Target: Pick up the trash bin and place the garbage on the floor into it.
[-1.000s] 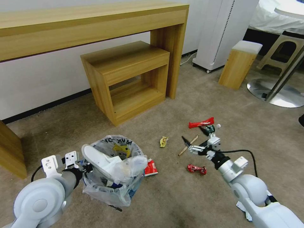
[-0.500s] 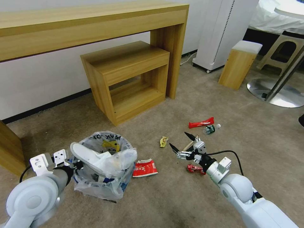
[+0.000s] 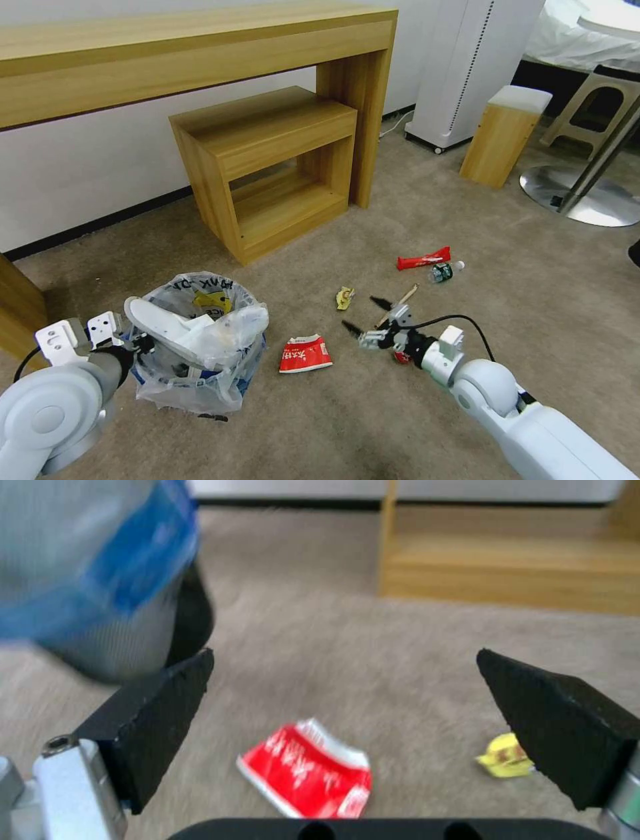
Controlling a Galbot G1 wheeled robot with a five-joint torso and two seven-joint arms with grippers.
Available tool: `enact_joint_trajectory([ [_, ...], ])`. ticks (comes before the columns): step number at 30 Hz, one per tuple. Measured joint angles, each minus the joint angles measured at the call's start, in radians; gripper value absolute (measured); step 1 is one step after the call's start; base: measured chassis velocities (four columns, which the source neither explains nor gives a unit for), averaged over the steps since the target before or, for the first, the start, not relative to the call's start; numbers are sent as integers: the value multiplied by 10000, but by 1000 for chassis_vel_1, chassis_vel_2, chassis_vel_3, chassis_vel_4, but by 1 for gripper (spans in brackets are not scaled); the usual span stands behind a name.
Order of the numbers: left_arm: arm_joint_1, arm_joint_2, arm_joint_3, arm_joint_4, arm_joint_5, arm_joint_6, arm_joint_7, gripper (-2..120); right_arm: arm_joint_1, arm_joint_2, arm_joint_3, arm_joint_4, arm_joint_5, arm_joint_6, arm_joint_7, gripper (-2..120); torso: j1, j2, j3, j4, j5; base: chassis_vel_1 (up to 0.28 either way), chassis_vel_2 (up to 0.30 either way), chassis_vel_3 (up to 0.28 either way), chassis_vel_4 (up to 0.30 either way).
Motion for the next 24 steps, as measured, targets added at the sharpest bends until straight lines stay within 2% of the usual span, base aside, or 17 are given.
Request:
enact_joint_trajectory([
  [2,16,-2,-116,6,-82,8,-27,0,472,103,-230,-590,-378,111,-699,100,0,0,0,-2,2,0,0,0,0],
  [6,76,8,-198,34,-101,29,-21,0,834,213,-471,-1101,-799,228,-904,100,0,0,0,0,0,0,0,0,0],
  [10,81,-52,-182,52,-88,41,-3,0,1299,400,-937,-1784,-1810,258,-526,100,0,0,0,0,1,0,0,0,0],
  [12,2,-104,-35,139,14,45,31,0,1464,549,-1254,-2065,-2506,-147,135,100,0,0,1,0,1,0,0,0,0],
  [15,-66,-119,92,230,108,46,45,0,1522,644,-1477,-2187,-2734,-479,461,100,0,0,0,-1,0,0,0,0,0],
  [24,-188,-153,323,323,266,46,153,0,1605,1018,-1701,-2683,-3673,-369,476,100,0,0,-1,-1,1,0,0,0,0],
])
